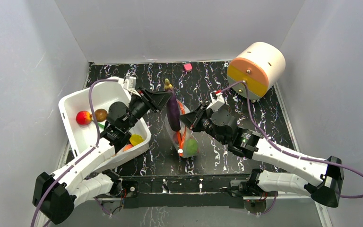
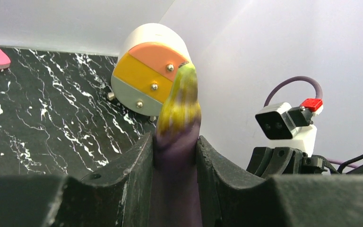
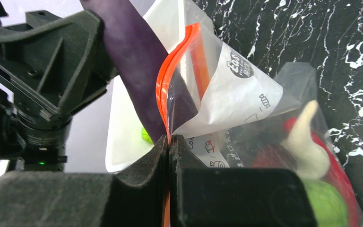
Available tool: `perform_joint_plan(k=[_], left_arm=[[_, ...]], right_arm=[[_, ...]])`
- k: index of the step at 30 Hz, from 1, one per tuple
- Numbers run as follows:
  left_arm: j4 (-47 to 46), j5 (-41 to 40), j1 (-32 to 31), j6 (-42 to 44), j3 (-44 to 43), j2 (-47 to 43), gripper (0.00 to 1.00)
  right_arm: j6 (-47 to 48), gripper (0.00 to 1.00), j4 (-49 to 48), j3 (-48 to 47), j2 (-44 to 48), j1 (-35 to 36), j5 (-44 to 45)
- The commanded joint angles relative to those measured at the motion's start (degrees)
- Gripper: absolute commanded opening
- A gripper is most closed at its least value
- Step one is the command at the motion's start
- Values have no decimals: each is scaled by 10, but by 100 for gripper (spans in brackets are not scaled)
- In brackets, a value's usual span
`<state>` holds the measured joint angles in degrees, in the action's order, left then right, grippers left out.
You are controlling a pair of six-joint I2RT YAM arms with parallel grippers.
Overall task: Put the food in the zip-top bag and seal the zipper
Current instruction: Place the fake vegetable in the zipper food storage bag.
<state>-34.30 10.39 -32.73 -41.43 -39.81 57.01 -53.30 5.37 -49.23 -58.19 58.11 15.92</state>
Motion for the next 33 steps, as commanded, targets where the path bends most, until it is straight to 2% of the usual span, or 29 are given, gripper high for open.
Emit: perform_joint_plan(k=[1,4,19,27,33], left_arm=[[-97,-55,-21,22,25,-5,4],[-128,-63,-32,18,39,-2,4],[-150,-108,-60,-5,72,-9,2],[-125,-104,-69,23,97,-18,2],[-89,-72,-73,-8,88,-20,6]], right_arm=[[-43,0,-75,2,15,0,-5],[-65,0,-89,7,12,0,-13],[-117,0,-135,29,8,0,4],[-102,0,-136,10,5,0,8],[-61,0,-136,4,-2,0,16]])
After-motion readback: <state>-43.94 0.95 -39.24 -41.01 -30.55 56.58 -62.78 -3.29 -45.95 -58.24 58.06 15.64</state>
